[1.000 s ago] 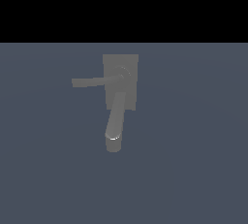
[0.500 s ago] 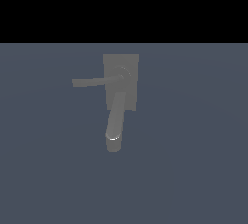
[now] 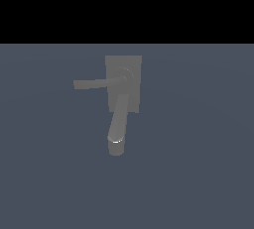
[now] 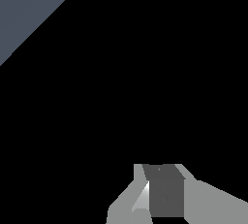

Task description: Turn on the faucet by rotating a designated handle.

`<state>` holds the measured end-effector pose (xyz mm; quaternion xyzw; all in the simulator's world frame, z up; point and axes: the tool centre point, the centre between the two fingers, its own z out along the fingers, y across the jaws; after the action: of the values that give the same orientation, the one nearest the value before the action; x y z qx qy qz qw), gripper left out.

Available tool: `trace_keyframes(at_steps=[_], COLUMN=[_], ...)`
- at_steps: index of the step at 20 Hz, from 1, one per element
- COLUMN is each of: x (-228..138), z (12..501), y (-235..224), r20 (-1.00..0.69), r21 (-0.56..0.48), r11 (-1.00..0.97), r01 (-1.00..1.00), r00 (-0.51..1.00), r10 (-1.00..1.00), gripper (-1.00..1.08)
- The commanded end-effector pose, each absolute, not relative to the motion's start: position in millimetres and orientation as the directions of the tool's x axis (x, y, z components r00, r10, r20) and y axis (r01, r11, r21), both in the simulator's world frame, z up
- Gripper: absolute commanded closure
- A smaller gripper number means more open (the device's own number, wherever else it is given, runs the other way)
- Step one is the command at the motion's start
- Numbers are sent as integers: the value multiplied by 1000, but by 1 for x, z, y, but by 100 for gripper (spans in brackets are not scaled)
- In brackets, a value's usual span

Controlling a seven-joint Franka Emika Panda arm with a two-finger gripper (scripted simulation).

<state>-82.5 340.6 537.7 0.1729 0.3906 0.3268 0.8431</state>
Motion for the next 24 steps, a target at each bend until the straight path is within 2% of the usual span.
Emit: trace_keyframes(at_steps=[1,6,13,24], x=[-68,-37,-4,13], z=[501,414,301,198], y=[345,338,297,229], r20=[-621,-766,-902,-975], r21=[505,413,292,174], r11=[769,854,936,983], r01=[-392,-317,-196,-58], r00=[455,386,269,132], r10=[639,514,338,180], gripper=[108,108,108,108])
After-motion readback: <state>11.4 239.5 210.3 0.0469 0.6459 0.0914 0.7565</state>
